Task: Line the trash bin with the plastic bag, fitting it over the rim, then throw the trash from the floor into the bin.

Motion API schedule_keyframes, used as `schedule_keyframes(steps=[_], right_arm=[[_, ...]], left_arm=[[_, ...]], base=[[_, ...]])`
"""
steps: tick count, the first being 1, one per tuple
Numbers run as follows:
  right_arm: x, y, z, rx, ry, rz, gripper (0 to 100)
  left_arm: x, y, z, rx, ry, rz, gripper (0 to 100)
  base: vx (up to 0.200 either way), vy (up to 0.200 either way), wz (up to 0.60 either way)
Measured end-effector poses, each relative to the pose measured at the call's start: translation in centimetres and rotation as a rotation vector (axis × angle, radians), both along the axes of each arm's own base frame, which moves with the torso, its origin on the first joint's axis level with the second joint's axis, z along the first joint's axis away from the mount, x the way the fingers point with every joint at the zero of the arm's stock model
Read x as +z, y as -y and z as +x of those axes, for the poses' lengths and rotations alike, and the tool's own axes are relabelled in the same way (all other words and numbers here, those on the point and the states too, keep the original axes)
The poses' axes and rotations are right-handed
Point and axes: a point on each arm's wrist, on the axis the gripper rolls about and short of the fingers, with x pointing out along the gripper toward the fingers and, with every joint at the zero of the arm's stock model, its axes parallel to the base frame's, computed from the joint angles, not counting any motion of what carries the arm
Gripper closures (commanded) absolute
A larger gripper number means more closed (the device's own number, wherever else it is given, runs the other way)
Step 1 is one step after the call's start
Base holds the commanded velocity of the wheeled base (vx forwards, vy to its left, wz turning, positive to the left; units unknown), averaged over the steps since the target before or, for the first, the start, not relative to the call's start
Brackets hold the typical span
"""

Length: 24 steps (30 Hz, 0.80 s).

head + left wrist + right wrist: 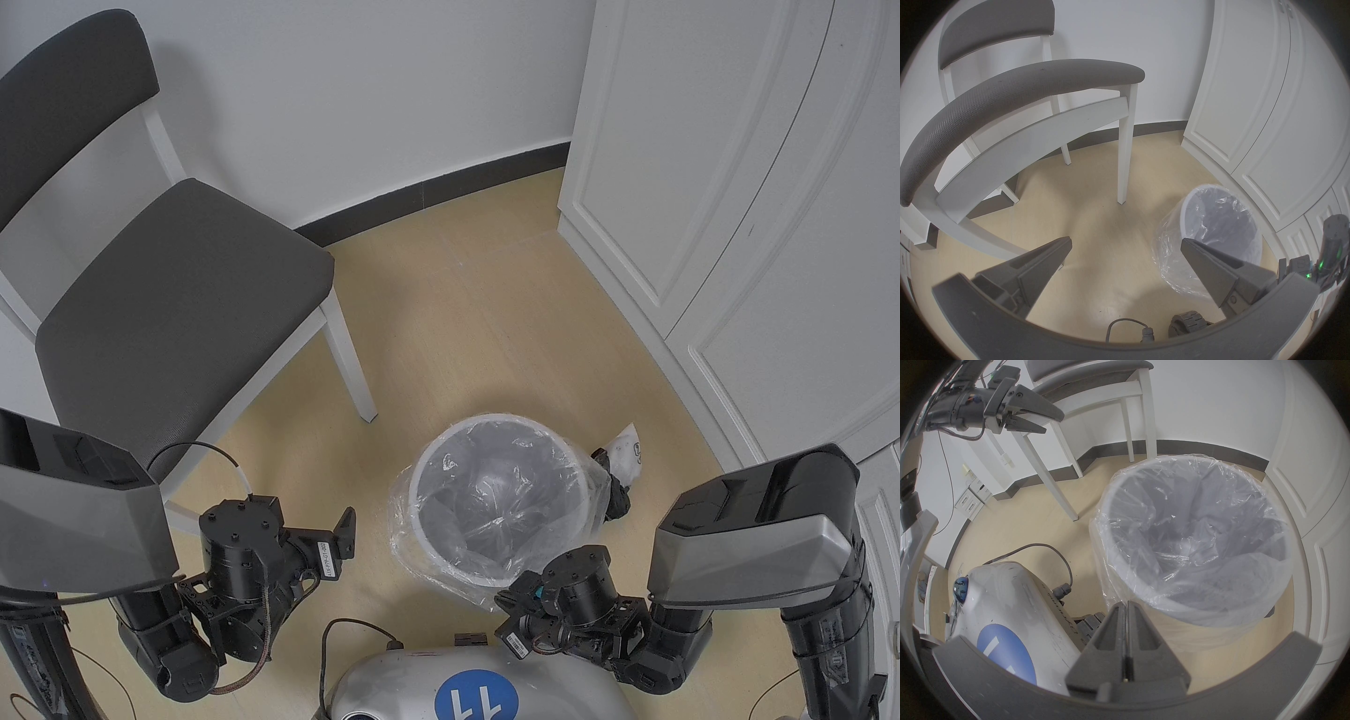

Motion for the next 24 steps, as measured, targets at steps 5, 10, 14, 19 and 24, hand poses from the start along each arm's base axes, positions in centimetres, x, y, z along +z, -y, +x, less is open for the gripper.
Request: schedule_keyframes(steps=[5, 10, 14, 19, 24], right_arm=[[-0.03, -0.3, 0.03, 0.004, 0.014, 0.013, 100], [-0.19, -0.27, -0.1, 0.019, 0.028, -0.003, 100], [-0.33, -0.16, -0.2, 0.029, 0.032, -0.02, 0], [-0.38, -0.02, -0.35, 0.03, 0.025, -0.027, 0], [-0.33, 0.28, -0.84, 0.04, 0.008, -0.036, 0]], left_arm=[[0.03, -0.01, 0.02, -0.001, 0.003, 0.002, 0], [0.02, -0.02, 0.01, -0.001, 0.003, 0.003, 0], [0.03, -0.03, 0.01, -0.001, 0.003, 0.003, 0], [0.06, -0.02, 0.0, -0.002, 0.004, 0.002, 0], [0.06, -0.02, 0.0, -0.001, 0.004, 0.002, 0]], base=[[0.0, 0.0, 0.0], [0.0, 0.0, 0.0], [0.0, 0.0, 0.0], [0.0, 0.0, 0.0], [0.0, 0.0, 0.0]])
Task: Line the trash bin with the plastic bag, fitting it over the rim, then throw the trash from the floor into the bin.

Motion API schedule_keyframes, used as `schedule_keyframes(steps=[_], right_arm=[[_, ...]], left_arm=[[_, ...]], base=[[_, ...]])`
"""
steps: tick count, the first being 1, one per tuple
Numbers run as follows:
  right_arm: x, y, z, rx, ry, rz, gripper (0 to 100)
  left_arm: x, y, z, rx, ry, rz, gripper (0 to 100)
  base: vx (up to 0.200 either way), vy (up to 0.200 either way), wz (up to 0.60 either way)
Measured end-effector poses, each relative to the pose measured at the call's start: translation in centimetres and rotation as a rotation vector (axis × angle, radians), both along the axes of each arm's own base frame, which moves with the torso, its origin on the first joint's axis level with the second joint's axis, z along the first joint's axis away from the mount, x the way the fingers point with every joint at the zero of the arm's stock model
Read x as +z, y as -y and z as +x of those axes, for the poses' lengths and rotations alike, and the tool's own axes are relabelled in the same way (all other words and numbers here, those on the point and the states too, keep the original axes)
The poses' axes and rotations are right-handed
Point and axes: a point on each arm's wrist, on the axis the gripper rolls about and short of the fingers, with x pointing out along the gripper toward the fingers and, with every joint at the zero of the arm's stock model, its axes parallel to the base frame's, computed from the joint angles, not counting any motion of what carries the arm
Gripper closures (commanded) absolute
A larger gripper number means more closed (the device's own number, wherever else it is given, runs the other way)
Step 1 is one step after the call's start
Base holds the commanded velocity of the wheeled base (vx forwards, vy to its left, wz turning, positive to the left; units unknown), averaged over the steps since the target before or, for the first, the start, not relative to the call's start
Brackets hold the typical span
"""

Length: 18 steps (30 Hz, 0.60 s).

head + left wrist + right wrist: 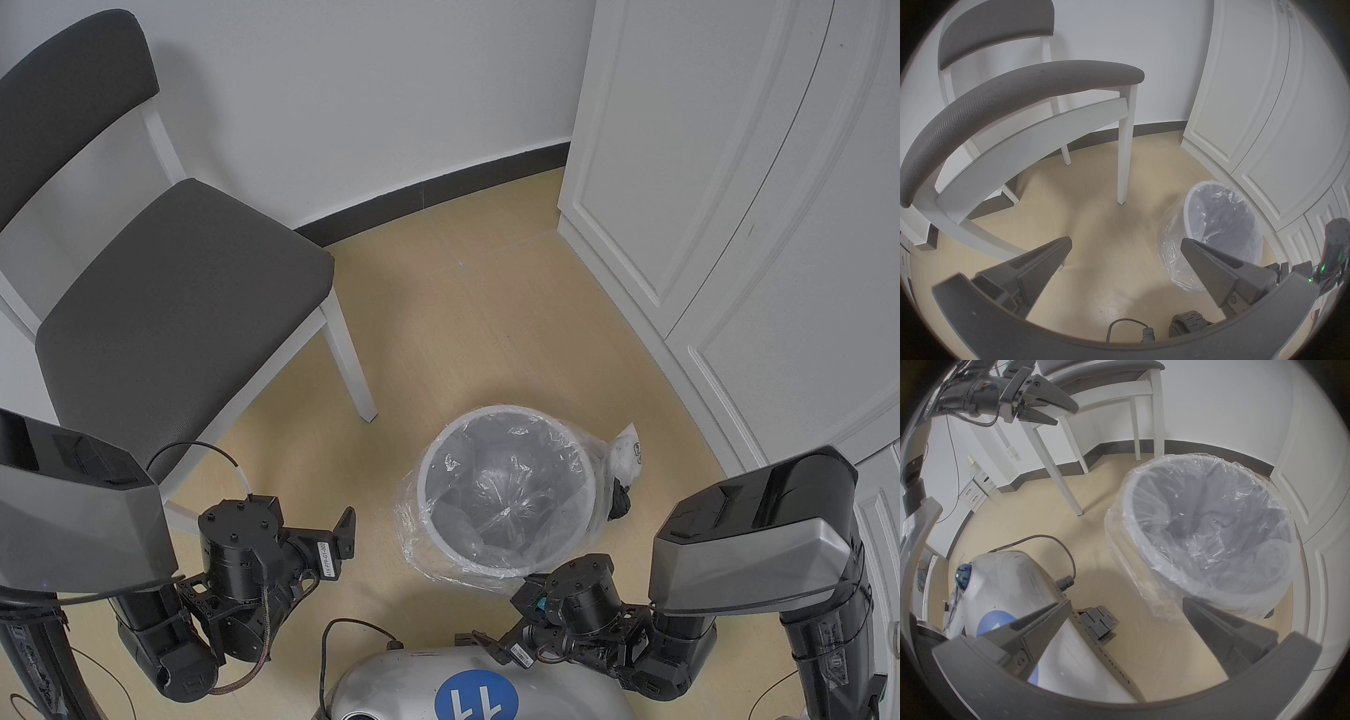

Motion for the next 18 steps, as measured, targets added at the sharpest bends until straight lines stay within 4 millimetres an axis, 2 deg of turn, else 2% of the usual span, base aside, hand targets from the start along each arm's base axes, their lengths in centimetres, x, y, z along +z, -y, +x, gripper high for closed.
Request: schedule_keyframes(steps=[7, 18], right_arm=[[1.0, 0.2, -0.8, 0.018, 0.002, 0.008, 0], [4.1, 1.0, -2.1, 0.045, 0.031, 0.048, 0]], left_arm=[[0.1, 0.0, 0.0, 0.0, 0.002, -0.001, 0], [0.2, 0.0, -0.1, 0.0, 0.007, -0.003, 0]], base=[[0.0, 0.0, 0.0], [0.0, 0.0, 0.0]])
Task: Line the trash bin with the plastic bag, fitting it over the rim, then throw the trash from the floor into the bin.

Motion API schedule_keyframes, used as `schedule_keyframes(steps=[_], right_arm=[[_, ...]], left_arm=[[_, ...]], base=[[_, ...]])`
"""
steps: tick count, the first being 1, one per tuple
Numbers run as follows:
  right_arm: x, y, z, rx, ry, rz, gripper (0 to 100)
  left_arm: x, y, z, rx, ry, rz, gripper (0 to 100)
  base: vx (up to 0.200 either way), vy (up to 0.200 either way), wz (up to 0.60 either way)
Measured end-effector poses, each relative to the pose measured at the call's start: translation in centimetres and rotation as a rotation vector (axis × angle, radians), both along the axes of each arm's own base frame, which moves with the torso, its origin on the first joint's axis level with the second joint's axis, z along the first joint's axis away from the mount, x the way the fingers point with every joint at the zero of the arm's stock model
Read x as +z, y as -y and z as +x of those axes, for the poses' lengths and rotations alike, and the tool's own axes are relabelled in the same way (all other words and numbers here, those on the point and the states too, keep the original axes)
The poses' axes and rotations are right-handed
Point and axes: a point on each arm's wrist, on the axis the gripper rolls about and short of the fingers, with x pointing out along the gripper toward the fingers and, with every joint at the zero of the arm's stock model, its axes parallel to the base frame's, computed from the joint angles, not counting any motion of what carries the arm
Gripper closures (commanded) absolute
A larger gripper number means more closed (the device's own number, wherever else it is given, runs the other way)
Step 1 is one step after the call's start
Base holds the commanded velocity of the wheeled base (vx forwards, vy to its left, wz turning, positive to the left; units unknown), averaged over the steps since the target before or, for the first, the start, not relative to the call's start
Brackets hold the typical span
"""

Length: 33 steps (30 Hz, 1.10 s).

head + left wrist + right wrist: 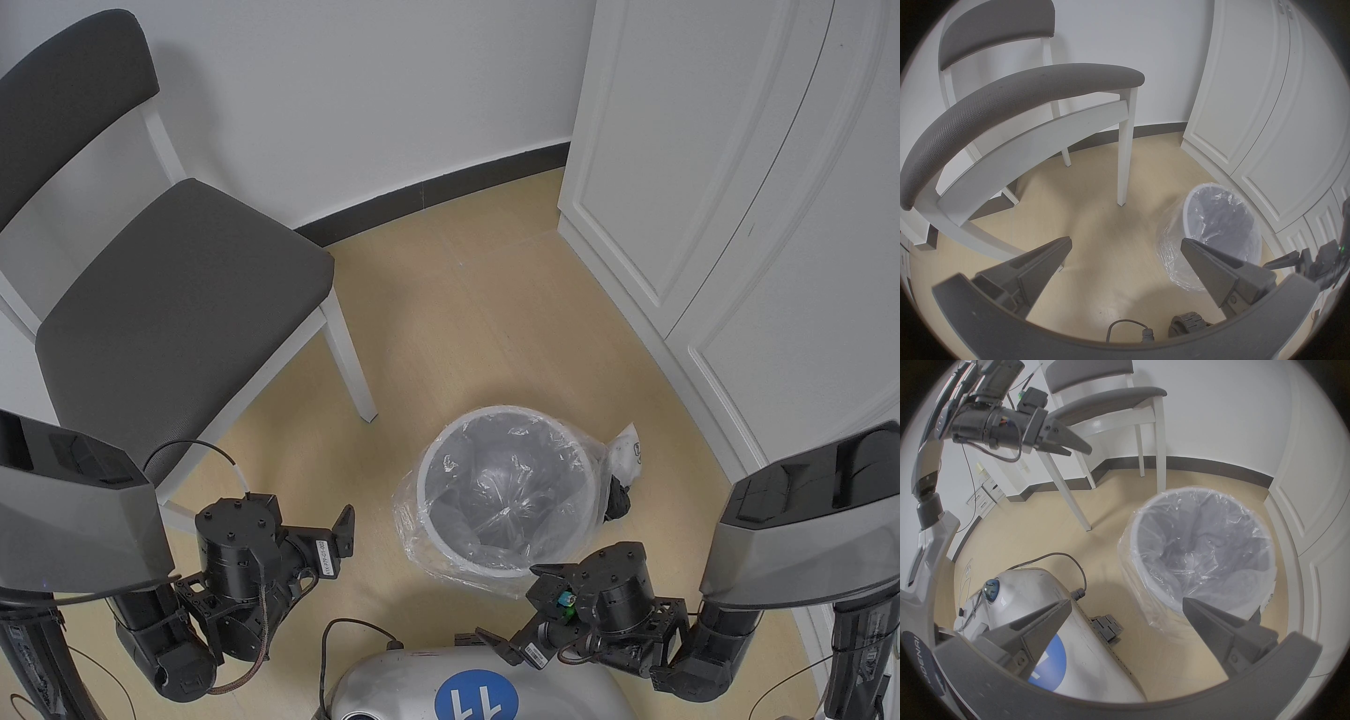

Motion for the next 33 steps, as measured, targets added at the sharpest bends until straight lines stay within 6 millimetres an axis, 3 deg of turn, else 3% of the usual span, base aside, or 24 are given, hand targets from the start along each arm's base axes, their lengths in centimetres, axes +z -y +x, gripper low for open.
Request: schedule_keyframes(steps=[6, 14, 24, 33], right_arm=[[1.0, 0.7, -0.6, 0.013, 0.039, -0.031, 0], [1.5, 4.0, 1.0, -0.085, 0.105, -0.145, 0], [0.2, 8.5, 3.2, -0.212, 0.06, -0.221, 0], [-1.9, 8.9, 6.5, -0.251, 0.099, -0.171, 0]], left_arm=[[0.2, 0.0, 0.0, -0.006, 0.016, 0.019, 0], [0.4, 0.0, -0.5, -0.022, 0.036, 0.046, 0], [0.8, 0.2, -0.7, -0.031, 0.047, 0.041, 0], [0.9, 0.3, -0.8, -0.039, 0.052, 0.037, 0]], base=[[0.0, 0.0, 0.0], [0.0, 0.0, 0.0], [0.0, 0.0, 0.0], [0.0, 0.0, 0.0]])
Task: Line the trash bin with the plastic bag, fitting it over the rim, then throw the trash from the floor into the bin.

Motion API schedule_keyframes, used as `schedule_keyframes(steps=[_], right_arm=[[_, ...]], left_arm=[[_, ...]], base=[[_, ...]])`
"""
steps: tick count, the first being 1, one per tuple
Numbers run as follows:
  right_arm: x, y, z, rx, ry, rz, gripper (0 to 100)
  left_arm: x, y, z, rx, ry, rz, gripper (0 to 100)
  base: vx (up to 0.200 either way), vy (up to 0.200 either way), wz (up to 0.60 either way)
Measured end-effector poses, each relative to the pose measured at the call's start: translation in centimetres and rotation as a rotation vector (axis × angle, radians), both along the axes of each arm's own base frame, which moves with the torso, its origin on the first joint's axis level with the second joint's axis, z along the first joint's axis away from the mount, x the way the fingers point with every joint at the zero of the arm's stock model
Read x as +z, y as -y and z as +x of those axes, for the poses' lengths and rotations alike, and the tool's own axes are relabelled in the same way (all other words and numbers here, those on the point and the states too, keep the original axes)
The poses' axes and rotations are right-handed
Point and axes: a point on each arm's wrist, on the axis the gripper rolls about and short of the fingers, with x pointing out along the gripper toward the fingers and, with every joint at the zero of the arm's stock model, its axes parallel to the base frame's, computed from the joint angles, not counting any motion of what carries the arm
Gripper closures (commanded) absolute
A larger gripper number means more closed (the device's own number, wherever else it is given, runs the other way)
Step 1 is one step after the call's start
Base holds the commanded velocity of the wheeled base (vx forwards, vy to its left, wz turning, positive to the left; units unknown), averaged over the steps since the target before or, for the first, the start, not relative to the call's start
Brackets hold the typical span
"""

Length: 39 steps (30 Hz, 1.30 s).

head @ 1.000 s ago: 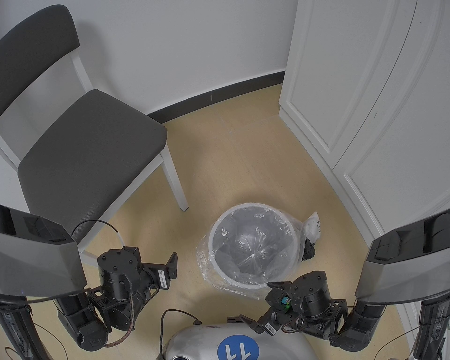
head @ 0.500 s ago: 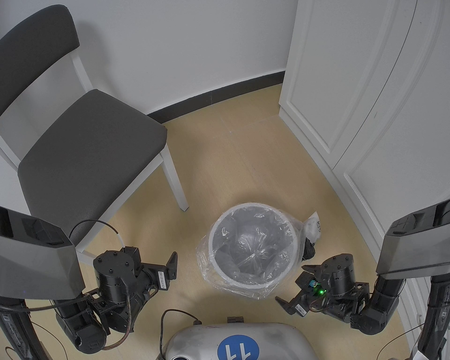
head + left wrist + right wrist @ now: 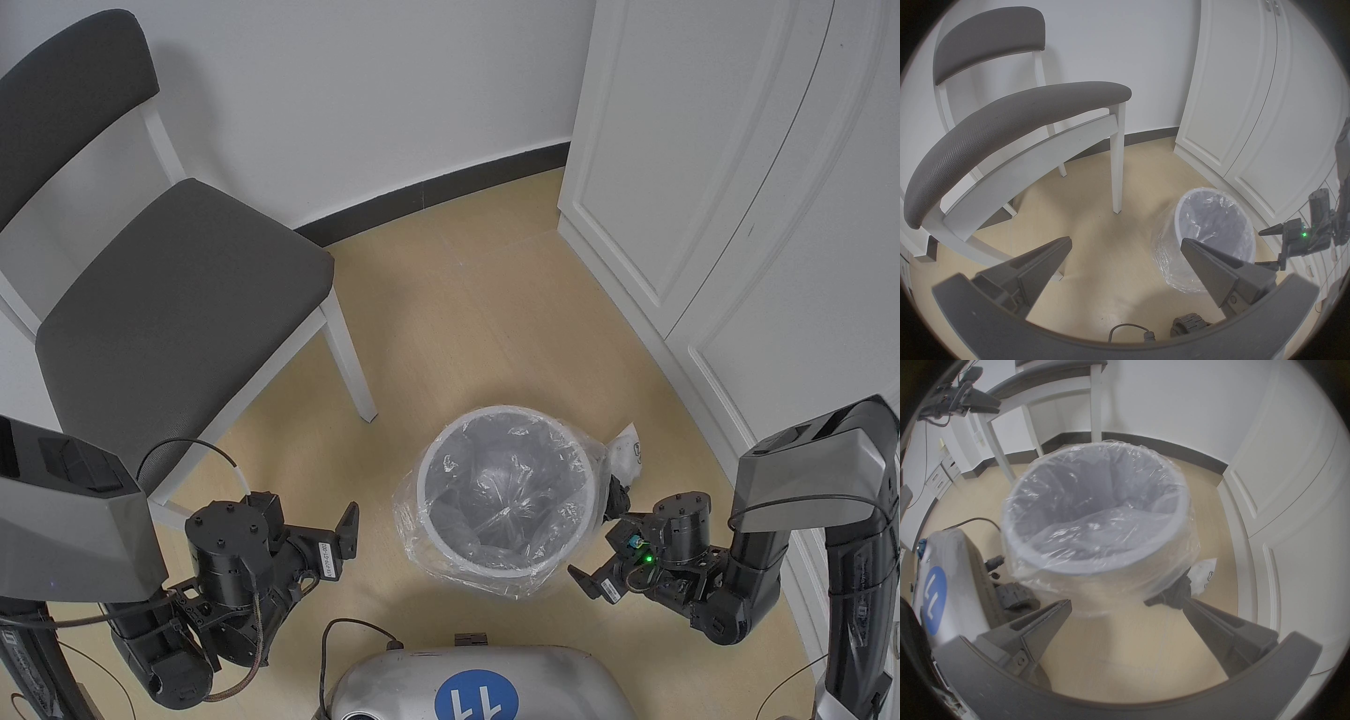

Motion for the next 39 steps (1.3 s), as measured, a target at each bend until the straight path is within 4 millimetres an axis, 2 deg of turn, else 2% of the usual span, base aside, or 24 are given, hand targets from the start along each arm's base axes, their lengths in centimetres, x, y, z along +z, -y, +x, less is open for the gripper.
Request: schedule_keyframes(steps=[10, 16, 17, 23, 32, 39], right_arm=[[-3.3, -1.0, 3.0, 0.06, 0.05, 0.063, 0], [-4.0, -1.3, 3.7, 0.086, 0.101, 0.1, 0], [-4.2, -1.2, 3.7, 0.087, 0.098, 0.1, 100], [-5.2, -0.7, 3.9, 0.09, 0.076, 0.097, 100], [-5.3, 0.0, 4.3, 0.09, 0.074, 0.102, 100], [-5.9, -0.1, 4.9, 0.087, -0.014, 0.064, 100]], left_arm=[[0.1, 0.2, -0.2, -0.008, 0.004, -0.002, 0], [0.2, 0.2, -0.2, -0.009, 0.005, -0.002, 0], [0.2, 0.2, -0.2, -0.008, 0.005, -0.002, 0], [0.2, 0.2, -0.2, -0.009, 0.006, -0.002, 0], [0.2, 0.3, -0.3, -0.014, 0.006, -0.002, 0], [0.2, 0.4, -0.3, -0.016, 0.005, -0.002, 0]], base=[[0.0, 0.0, 0.0], [0.0, 0.0, 0.0], [0.0, 0.0, 0.0], [0.0, 0.0, 0.0], [0.0, 0.0, 0.0], [0.0, 0.0, 0.0]])
